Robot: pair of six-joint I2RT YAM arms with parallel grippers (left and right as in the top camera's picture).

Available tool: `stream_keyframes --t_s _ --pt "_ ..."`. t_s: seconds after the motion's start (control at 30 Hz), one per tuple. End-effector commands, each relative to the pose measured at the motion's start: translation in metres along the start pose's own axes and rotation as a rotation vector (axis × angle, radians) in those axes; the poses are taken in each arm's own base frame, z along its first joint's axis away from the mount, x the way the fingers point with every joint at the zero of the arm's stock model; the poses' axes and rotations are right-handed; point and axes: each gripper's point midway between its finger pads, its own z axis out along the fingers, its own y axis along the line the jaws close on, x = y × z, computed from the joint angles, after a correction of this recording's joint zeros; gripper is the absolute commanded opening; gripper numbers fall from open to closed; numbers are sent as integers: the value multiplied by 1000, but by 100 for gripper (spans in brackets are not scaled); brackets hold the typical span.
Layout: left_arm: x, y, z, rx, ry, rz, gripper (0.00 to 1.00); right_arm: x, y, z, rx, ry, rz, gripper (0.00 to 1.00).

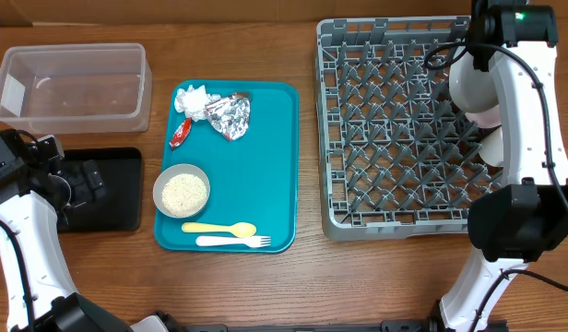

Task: Sort waste into correct bins and load items into the dishwasher rack
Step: 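Carry the grey plate into the rack beside the white plate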

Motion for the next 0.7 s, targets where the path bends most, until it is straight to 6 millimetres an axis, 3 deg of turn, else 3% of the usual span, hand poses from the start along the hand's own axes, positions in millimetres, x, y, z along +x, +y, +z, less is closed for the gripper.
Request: stream_keyframes --t_s 0.0,0.37,0.67 --pt "-8 2 -4 7 -22 9 100 -5 -23 -12 52 -43 25 4" --pt "-8 2 -4 7 -22 9 100 -8 -12 -1 54 -38 25 4" --pt "-8 2 -4 7 -22 9 100 19 20 30 90 43 -61 4"
